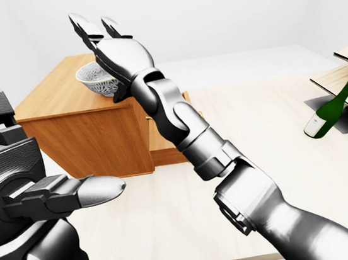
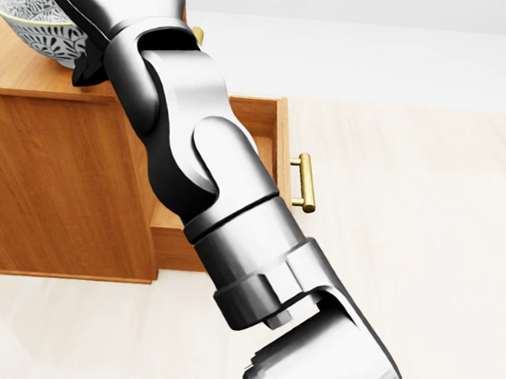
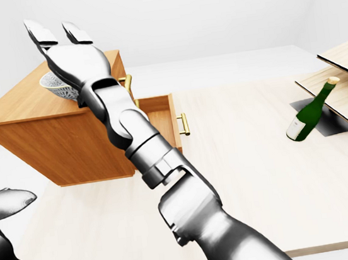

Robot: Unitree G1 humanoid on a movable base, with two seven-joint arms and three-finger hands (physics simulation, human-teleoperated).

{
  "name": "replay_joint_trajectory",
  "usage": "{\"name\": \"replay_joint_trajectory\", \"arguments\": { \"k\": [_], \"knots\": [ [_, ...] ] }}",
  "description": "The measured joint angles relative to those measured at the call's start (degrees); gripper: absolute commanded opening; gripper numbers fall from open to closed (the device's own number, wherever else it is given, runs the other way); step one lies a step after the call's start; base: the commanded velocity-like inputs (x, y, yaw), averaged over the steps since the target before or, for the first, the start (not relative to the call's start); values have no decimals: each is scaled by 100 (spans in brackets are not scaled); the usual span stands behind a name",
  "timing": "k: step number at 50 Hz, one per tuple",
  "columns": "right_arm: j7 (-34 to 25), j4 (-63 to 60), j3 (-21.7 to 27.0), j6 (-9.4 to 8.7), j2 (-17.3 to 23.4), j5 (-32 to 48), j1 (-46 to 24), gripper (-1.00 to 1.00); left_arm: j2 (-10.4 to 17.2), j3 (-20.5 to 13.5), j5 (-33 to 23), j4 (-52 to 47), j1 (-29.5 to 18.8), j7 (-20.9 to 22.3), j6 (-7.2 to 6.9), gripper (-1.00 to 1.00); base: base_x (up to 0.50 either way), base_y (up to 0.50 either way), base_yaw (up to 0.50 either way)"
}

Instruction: Put the bowl on top of the cabinet.

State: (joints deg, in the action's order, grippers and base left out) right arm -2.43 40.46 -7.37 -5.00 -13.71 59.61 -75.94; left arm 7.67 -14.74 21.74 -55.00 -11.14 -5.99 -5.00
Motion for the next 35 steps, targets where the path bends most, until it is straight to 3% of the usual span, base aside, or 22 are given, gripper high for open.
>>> {"name": "replay_joint_trajectory", "arguments": {
  "k": [19, 35],
  "knots": [
    [-670, -637, -12, 0, -6, -90, 56, 100, -29, 67, -88, 0, 30, 46, 0, 100, 0, 0, 0],
    [-886, -653, 147, 0, 311, -520, -549, 100, -48, 92, -113, -87, 4, 56, 0, 100, 0, 0, 0]
  ]
}}
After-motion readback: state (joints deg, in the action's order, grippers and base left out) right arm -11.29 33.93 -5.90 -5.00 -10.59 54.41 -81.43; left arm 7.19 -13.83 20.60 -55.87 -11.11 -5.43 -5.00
